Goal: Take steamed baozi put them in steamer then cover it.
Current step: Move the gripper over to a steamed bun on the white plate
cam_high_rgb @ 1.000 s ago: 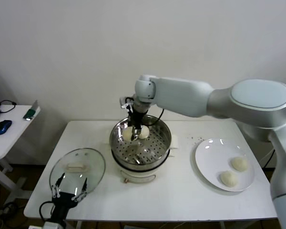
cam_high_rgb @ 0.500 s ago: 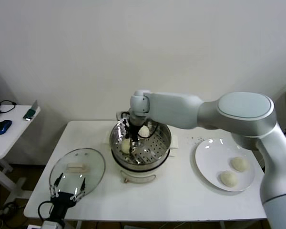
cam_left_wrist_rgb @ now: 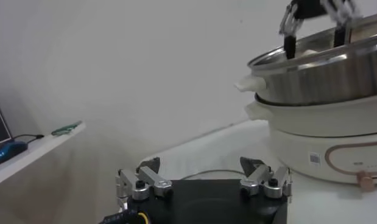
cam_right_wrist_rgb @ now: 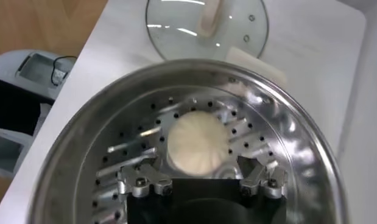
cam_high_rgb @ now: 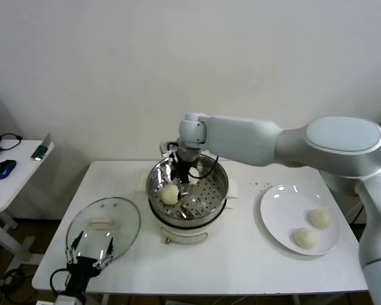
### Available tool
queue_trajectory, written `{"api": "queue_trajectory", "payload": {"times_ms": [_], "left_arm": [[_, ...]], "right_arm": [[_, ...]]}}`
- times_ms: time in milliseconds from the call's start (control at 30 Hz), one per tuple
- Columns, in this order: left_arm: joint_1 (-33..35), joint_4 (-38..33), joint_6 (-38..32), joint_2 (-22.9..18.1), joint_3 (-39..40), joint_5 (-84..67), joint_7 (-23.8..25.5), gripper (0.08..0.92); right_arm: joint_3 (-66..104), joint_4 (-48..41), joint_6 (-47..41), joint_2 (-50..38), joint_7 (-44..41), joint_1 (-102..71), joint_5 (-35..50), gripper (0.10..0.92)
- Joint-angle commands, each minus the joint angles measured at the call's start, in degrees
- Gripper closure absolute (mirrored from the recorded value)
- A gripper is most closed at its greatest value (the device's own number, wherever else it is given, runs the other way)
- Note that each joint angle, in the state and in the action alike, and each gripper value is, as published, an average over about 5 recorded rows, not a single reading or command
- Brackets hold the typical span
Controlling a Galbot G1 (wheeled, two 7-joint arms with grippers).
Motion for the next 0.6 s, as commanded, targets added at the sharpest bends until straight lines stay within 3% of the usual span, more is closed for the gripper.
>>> {"api": "queue_trajectory", "payload": {"times_ms": [33,367,600], "left_arm": [[0.0,0.2,-0.1,-0.1,0.3,0.1,0.0,0.177],[-1.1,0.0,0.5,-0.9,0.8,1.6,0.3,0.177],[-1.3,-0.4,1.0,-1.5,1.1,2.9,0.4,0.177]], "right_arm": [[0.1,11.6,0.7,-16.1,-2.0,9.9,-0.1,0.202],[-2.3,23.0,3.7,-40.7,-8.5,13.4,-9.9,0.203],[7.5,26.9,5.2,-55.2,-9.4,-5.2,-24.5,0.203]]}}
